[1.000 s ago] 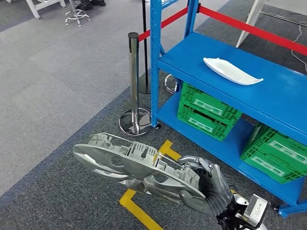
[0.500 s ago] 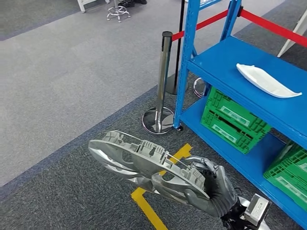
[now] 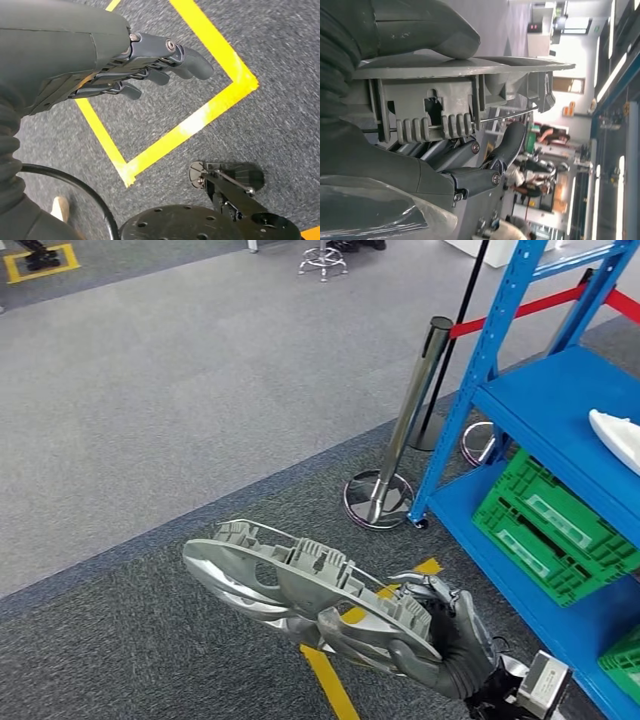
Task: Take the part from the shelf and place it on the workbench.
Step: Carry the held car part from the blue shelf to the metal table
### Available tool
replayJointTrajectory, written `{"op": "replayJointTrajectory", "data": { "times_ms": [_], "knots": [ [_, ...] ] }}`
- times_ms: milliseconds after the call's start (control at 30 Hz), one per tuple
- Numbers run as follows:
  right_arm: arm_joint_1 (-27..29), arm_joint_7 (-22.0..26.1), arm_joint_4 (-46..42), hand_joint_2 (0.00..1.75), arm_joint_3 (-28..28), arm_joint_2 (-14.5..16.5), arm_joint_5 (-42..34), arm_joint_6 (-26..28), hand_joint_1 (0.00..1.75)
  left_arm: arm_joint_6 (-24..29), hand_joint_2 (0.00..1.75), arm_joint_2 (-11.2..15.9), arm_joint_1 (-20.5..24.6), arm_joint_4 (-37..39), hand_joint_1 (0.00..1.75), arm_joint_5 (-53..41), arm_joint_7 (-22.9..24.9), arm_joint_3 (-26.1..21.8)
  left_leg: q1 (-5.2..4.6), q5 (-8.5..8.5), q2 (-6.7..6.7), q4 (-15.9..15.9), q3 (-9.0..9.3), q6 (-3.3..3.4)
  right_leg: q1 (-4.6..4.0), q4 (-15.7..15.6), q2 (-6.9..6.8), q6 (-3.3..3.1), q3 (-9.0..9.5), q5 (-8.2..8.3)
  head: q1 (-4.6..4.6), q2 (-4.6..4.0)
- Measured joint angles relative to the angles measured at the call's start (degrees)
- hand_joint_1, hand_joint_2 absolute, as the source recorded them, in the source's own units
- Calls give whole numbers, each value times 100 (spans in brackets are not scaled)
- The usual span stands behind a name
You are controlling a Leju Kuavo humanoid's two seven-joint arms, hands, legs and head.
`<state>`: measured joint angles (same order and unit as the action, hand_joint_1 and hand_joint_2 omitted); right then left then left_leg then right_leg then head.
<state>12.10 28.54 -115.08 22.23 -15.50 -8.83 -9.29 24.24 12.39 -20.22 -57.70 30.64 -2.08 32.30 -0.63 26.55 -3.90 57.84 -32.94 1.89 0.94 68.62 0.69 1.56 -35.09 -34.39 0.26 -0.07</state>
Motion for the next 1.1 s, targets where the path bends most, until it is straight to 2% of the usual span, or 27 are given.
{"op": "replayJointTrajectory", "data": {
  "times_ms": [67,100,133,200,233,267,333,400,433,467,500,567,600,633,700,733,800,833,867,900,933,967,1000,1033,1067,1100],
  "knots": [
    [3,2,-3,175,-1,0,1,0,175,0,175,1,8,-9,0,1,1,8,-2,9,-147,46,-29,-22,19,-715,301,-27,299,326,-4,0],
    [8,1,-8,175,-1,0,1,0,175,0,175,3,13,-16,0,3,1,11,7,5,-215,69,-60,-50,21,-922,424,-31,392,387,-6,0],
    [11,1,-12,175,0,0,1,0,175,0,175,7,12,-20,0,5,1,15,19,-5,-282,82,-96,-85,19,-989,489,-35,425,378,-9,0],
    [10,1,-21,175,1,-1,3,0,175,15,175,17,-1,-26,0,9,1,23,50,-31,-396,91,-145,-161,7,-1023,366,-70,451,403,-8,0],
    [8,2,-25,175,-1,-1,6,0,175,34,175,26,-10,-36,0,10,2,37,47,-2,-330,136,-171,-193,11,-1046,285,-98,469,416,-16,0],
    [10,3,-29,175,-2,-1,10,1,175,59,175,42,-13,-51,0,11,5,59,43,82,-195,268,-231,-225,17,-1070,194,-129,490,427,-31,0],
    [17,5,-34,175,-6,-1,19,2,175,118,175,78,-1,-97,0,13,16,114,42,398,159,852,-499,-289,11,-1095,10,-166,523,425,-57,0],
    [18,9,-34,175,-7,0,26,2,175,165,175,104,12,-141,0,17,32,164,78,660,290,1519,-812,-338,2,-1095,-169,-179,533,409,-61,0],
    [17,11,-34,175,-6,0,32,2,175,187,175,114,12,-162,0,23,38,194,98,657,311,1642,-865,-353,0,-1094,-254,-178,539,399,-63,0],
    [14,11,-35,175,-5,0,40,1,175,210,175,128,11,-181,0,30,43,226,112,550,332,1544,-809,-362,0,-1094,-333,-173,551,388,-63,0],
    [13,12,-36,175,-5,0,48,-2,175,231,175,144,9,-198,0,39,46,253,121,369,372,1247,-649,-362,0,-1094,-407,-164,569,374,-63,0],
    [9,15,-50,175,-5,0,65,-10,175,267,175,180,22,-238,0,68,36,296,98,77,582,482,-244,-328,-14,-1088,-532,-120,600,332,-62,0],
    [4,19,-60,175,-4,0,72,-14,175,279,175,198,34,-257,0,88,23,320,75,21,663,232,-115,-294,-26,-1089,-587,-88,610,311,-57,0],
    [-6,22,-71,175,-3,0,83,-19,175,287,175,220,45,-273,0,112,2,357,50,23,706,110,-59,-256,-36,-1093,-640,-52,619,291,-56,0],
    [-46,27,-87,175,3,0,108,-30,175,285,175,273,53,-288,0,190,-52,436,28,28,610,76,-60,-179,-33,-1115,-729,15,668,265,-52,0],
    [-70,26,-97,175,5,0,123,-38,175,285,175,299,50,-291,0,249,-86,472,32,16,554,53,-53,-144,-21,-1094,-679,44,673,231,-51,0],
    [-99,27,-123,175,5,0,146,-49,175,310,175,331,55,-301,0,465,-178,510,51,-13,450,11,-35,-70,3,-769,-403,77,527,21,-33,0],
    [-102,28,-133,175,5,0,156,-51,175,333,175,333,57,-317,0,619,-234,507,51,-17,399,7,-36,-46,9,-423,-240,79,349,-148,-19,0],
    [-100,30,-141,175,5,0,163,-51,175,351,175,331,57,-338,0,782,-286,483,47,-16,341,8,-38,-27,10,-14,-144,78,135,-316,-10,0],
    [-98,32,-144,175,7,0,169,-50,175,361,175,325,51,-361,0,920,-323,451,41,-14,275,10,-38,-17,10,347,-101,80,-71,-421,-3,0],
    [-97,33,-145,175,8,0,174,-48,175,355,175,319,44,-381,0,1039,-347,421,36,-12,202,13,-34,-15,10,548,-83,80,-213,-422,-2,0],
    [-97,34,-146,175,8,0,176,-47,175,335,175,316,38,-396,0,1133,-354,401,34,-10,124,16,-28,-14,11,528,-74,77,-252,-308,-2,0],
    [-97,36,-148,175,8,0,177,-47,175,305,175,315,34,-412,0,1223,-350,393,35,-8,42,21,-19,-18,13,287,-46,70,-185,-96,-1,0],
    [-99,38,-152,175,8,0,177,-48,175,273,175,315,29,-428,0,1315,-338,392,40,-2,-38,29,-12,-26,19,-89,34,58,-43,149,0,0],
    [-100,40,-156,175,8,0,177,-49,175,243,175,316,24,-445,0,1395,-321,392,35,10,-112,52,-18,-46,30,-467,177,44,105,328,-1,0],
    [-101,43,-163,175,9,0,176,-51,175,220,175,319,19,-461,0,1455,-303,392,38,18,-185,75,-36,-73,39,-752,300,33,235,434,-4,0]
  ]
}}
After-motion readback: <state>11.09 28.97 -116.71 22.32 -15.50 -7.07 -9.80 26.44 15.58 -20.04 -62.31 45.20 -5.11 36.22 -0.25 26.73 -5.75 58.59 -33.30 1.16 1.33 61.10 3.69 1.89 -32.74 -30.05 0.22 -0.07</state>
